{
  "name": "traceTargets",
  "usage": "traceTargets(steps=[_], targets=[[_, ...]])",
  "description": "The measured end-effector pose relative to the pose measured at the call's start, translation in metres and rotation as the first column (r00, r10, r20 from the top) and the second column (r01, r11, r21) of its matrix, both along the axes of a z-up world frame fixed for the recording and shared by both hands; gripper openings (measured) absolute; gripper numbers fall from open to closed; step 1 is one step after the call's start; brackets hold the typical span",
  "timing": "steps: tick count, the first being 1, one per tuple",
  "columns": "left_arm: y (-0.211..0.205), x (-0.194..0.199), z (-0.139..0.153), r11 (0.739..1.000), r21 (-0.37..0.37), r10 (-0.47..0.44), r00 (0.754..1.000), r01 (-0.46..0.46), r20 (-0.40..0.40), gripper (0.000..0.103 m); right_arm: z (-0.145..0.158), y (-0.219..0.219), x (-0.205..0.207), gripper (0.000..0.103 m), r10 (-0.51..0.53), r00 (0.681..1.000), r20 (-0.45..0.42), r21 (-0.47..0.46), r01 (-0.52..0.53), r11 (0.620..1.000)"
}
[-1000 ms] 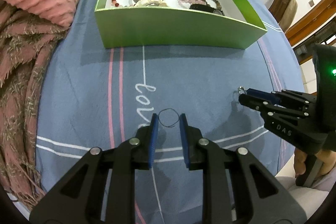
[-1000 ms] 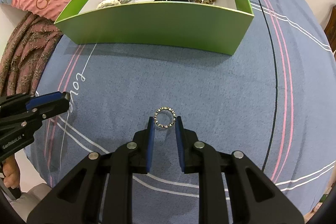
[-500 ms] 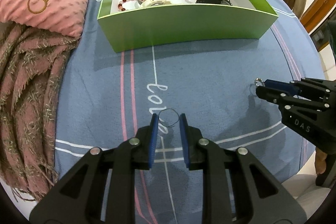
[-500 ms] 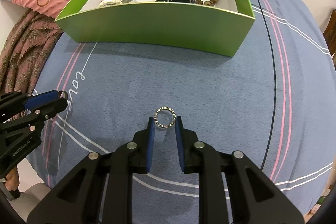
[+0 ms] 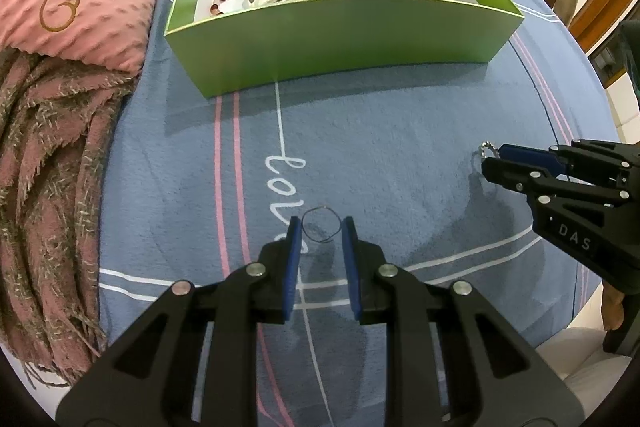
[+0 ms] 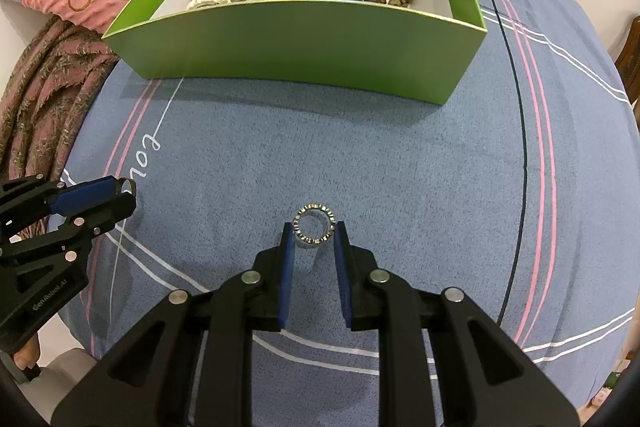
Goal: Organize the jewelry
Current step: 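Hold both rings in the tools above the bedspread, then carry both rings into the green box and open both tools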
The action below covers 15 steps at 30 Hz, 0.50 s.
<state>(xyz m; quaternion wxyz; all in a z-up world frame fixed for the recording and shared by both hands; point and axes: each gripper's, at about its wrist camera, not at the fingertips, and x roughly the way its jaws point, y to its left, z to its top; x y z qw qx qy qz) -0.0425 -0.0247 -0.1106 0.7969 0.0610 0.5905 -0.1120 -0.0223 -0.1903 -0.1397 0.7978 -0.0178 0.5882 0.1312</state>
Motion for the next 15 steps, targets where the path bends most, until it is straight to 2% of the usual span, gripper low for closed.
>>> traceTargets(steps=[10,15], targets=[[0.0,0.001,-0.001,1.0,0.004,-0.001,1.0,0.001,-0.001,0.021,0.0,0.0,0.001,0.02,-0.001,1.0,0.0,-0.001,0.001,1.0],[0.007,0.012,0.011,1.0,-0.006,0.02,1.0,-0.02,0.023,0.021,0.014,-0.005,0.002,0.02,-0.008,1.0,0.027,0.017,0.007,1.0]])
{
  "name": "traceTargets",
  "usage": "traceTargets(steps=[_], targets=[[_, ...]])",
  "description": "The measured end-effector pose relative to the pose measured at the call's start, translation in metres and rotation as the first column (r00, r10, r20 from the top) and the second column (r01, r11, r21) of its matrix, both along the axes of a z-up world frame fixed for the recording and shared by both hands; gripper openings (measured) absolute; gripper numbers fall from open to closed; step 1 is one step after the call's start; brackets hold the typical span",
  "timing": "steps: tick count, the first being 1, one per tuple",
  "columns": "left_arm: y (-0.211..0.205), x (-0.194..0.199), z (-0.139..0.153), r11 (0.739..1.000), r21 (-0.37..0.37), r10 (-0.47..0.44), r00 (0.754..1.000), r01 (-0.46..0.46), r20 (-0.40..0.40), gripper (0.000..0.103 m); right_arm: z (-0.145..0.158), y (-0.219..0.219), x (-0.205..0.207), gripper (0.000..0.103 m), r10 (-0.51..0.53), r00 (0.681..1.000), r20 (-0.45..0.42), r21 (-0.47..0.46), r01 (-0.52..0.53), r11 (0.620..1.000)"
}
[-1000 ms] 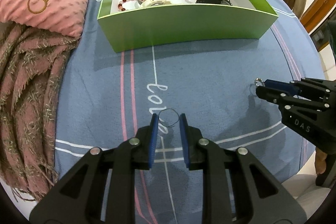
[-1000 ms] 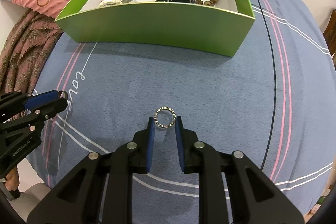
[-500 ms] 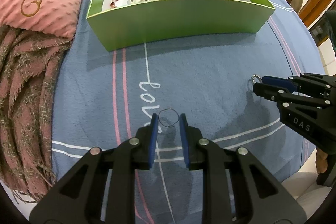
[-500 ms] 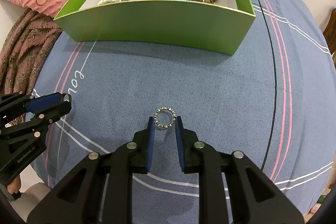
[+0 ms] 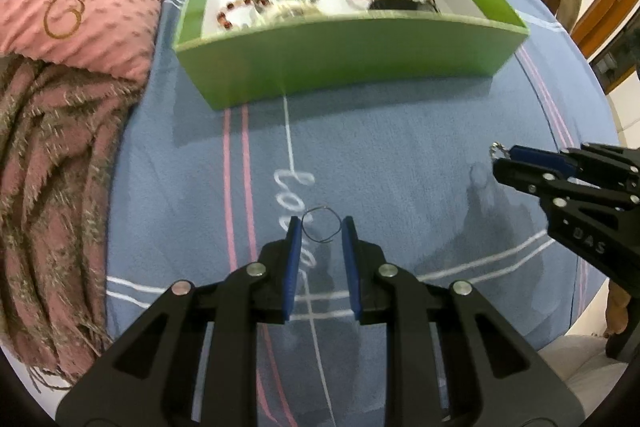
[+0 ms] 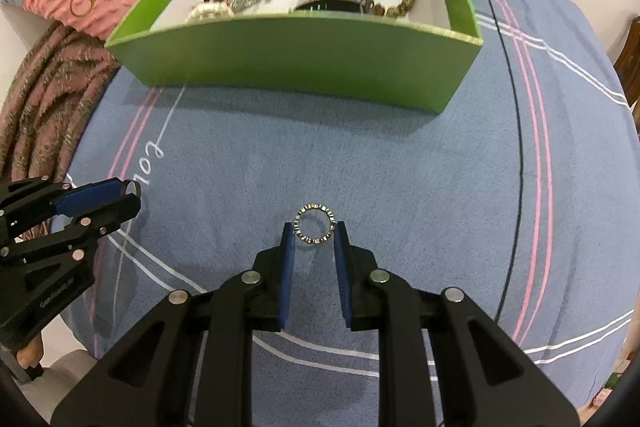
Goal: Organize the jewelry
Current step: 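Carry both rings into the green box and open both tools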
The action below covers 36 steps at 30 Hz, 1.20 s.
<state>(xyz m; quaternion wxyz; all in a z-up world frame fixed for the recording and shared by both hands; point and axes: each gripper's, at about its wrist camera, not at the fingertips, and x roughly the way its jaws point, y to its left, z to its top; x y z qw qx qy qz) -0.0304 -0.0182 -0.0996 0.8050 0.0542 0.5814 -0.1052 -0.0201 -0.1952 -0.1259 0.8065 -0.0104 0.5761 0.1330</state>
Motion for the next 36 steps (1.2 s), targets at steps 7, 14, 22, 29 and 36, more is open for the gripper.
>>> traceTargets(steps=[7,14,22,29,36], targets=[[0.0,0.043,0.05,1.0,-0.013,0.013,0.991,-0.012,0.134,0.021,0.056,-0.015,0.028,0.02,-0.018,0.993,0.12,0.075,0.009,0.997],[-0.013,0.125,0.079,0.998,-0.065,0.017,0.986,-0.006,0.167,0.021,0.092,-0.022,0.094,0.02,-0.031,0.98,0.198,0.069,0.017,0.997],[-0.035,0.196,0.033,1.0,-0.003,0.02,0.999,-0.02,0.046,0.021,0.044,-0.001,0.174,0.02,-0.025,0.998,0.064,-0.018,0.026,0.999],[-0.041,0.209,-0.006,1.0,-0.004,0.027,0.999,-0.027,-0.039,0.021,0.016,0.002,0.188,0.019,-0.039,0.999,0.026,-0.072,0.041,0.997],[-0.039,0.202,0.0,1.0,0.019,0.021,1.0,-0.021,-0.005,0.036,0.021,-0.003,0.184,0.032,-0.054,0.998,0.032,-0.049,0.056,0.997]])
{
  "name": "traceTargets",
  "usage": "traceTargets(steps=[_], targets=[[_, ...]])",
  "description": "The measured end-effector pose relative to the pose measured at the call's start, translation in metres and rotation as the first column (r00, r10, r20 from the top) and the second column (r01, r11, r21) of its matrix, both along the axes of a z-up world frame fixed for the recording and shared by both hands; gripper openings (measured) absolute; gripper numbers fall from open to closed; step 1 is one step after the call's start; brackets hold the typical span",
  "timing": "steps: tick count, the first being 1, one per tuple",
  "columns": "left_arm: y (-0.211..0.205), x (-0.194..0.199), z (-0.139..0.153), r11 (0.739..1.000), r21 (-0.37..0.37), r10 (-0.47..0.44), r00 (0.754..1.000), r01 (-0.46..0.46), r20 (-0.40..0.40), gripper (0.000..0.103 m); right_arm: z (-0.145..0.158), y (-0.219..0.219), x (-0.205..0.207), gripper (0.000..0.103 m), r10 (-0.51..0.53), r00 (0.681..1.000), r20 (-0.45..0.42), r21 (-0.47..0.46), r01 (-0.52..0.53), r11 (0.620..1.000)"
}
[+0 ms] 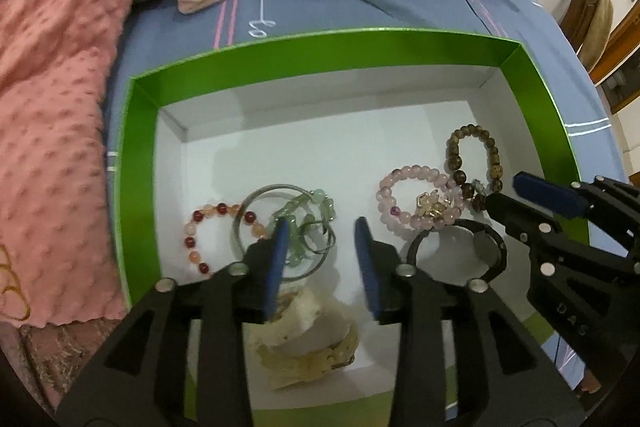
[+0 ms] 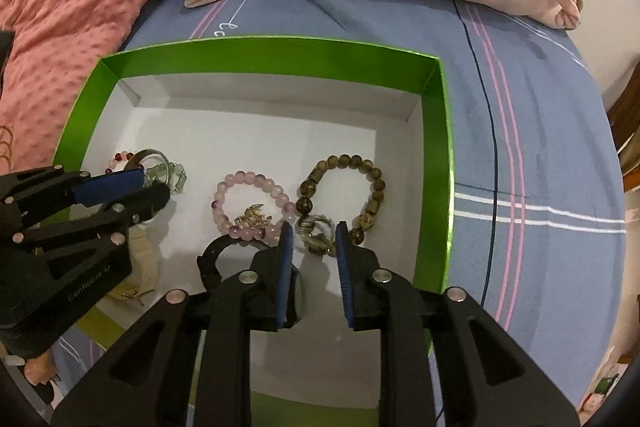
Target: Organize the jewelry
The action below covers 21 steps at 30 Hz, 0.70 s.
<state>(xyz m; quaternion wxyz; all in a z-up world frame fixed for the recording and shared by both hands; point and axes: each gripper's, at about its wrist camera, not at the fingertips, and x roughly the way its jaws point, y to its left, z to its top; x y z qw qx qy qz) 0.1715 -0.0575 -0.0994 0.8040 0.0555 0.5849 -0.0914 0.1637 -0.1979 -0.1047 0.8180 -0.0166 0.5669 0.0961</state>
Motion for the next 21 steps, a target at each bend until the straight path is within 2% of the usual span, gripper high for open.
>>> traceTargets(steps=[2,4,5,8,11,12,16,21], targets=[[0.004,-0.012,0.011,1.0,0.01,0.019,0.999,-0.019,0.035,0.038,0.008,-0.001,-0.007,0.041,-0.007,1.0,0.019,0.008,0.007,1.0],[0.01,-0.027,0.025,0.998,0.014,0.057,0.995,-0.058,0.077,0.048,0.02,-0.003,-0.017,0.051,-0.018,0.998,0.056,0.01,0.017,1.0],[0.013,-0.033,0.03,0.997,0.017,0.077,0.993,-0.079,0.094,0.058,0.029,-0.006,-0.025,0.059,-0.029,0.996,0.081,0.012,0.028,1.0],[0.017,-0.056,0.049,0.994,0.005,0.109,0.984,-0.111,0.14,0.066,0.047,-0.012,-0.043,0.075,-0.053,0.99,0.131,0.03,0.05,0.998],[0.018,-0.077,0.068,0.992,0.003,0.122,0.973,-0.125,0.195,0.082,0.062,-0.014,-0.06,0.088,-0.065,0.983,0.173,0.022,0.062,0.998],[0.017,-0.081,0.073,0.992,0.002,0.122,0.971,-0.125,0.208,0.085,0.066,-0.014,-0.064,0.091,-0.065,0.98,0.186,0.017,0.063,0.998],[0.014,-0.097,0.094,0.992,0.026,0.11,0.958,-0.121,0.266,0.087,0.078,-0.016,-0.081,0.097,-0.074,0.975,0.208,0.0,0.076,0.997],[0.014,-0.105,0.101,0.993,-0.001,0.115,0.961,-0.118,0.25,0.092,0.087,-0.023,-0.094,0.097,-0.102,0.971,0.218,0.024,0.099,0.995]])
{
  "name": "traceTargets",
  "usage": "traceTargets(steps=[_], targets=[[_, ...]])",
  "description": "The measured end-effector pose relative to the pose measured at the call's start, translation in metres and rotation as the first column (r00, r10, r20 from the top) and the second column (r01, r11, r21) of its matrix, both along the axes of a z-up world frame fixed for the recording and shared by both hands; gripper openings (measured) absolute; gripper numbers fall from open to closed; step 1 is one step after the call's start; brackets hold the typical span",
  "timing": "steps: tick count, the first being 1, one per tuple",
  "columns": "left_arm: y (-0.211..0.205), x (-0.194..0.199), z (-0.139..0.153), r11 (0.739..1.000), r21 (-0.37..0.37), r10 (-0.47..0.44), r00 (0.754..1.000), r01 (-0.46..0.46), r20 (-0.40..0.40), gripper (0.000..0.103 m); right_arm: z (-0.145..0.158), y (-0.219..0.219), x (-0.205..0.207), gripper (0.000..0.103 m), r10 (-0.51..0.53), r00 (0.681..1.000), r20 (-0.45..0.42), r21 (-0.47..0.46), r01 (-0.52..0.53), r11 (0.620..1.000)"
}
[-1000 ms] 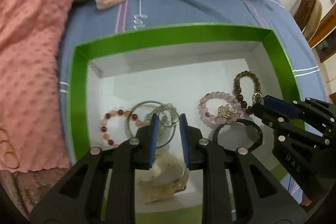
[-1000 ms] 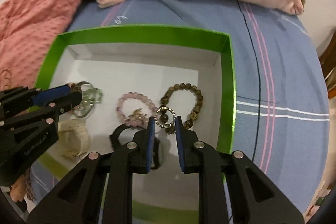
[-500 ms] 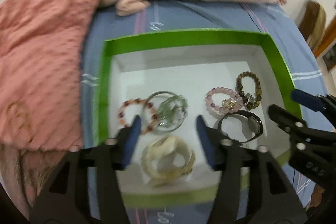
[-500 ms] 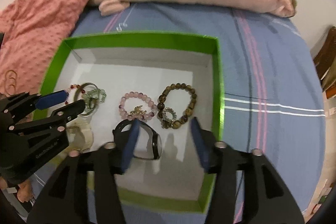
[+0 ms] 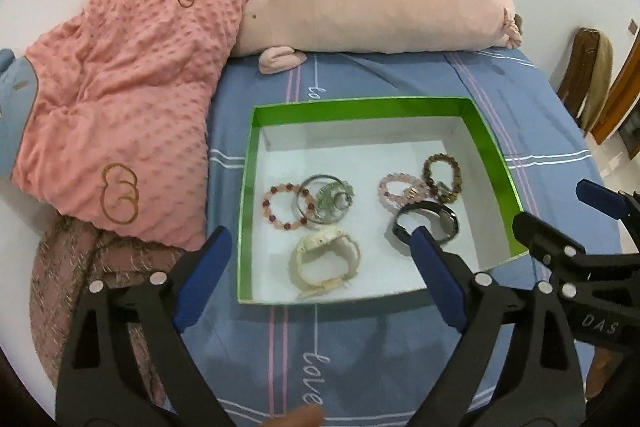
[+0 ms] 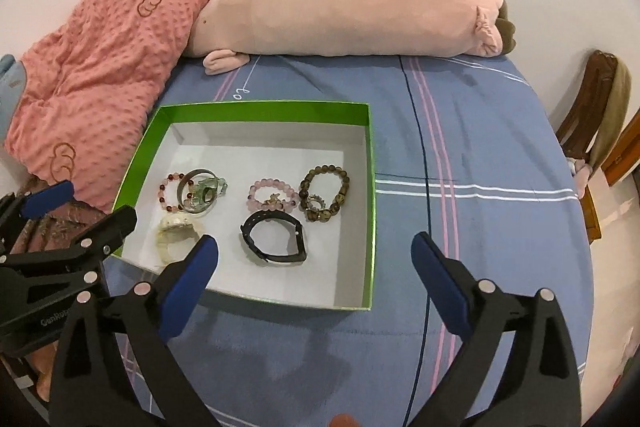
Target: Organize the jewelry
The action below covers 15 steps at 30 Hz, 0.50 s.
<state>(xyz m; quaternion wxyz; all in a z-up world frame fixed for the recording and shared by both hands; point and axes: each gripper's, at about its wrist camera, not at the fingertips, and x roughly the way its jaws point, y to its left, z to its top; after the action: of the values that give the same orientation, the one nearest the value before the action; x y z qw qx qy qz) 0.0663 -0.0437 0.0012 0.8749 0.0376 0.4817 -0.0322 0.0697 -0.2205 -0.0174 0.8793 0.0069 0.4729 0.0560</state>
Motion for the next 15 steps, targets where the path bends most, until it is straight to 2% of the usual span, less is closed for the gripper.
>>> traceTargets(steps=[5,15], targets=[[-0.001,-0.008,0.002,1.0,0.018,0.001,1.0,-0.001,0.001,0.097,0.006,-0.004,-0.008,0.1,-0.016,1.0,0.009,-0.01,0.016,1.0],[0.001,-0.009,0.0,1.0,-0.009,0.0,1.0,0.0,-0.019,0.099,0.01,-0.005,-0.014,0.102,-0.02,1.0,0.022,-0.028,0.02,0.999]])
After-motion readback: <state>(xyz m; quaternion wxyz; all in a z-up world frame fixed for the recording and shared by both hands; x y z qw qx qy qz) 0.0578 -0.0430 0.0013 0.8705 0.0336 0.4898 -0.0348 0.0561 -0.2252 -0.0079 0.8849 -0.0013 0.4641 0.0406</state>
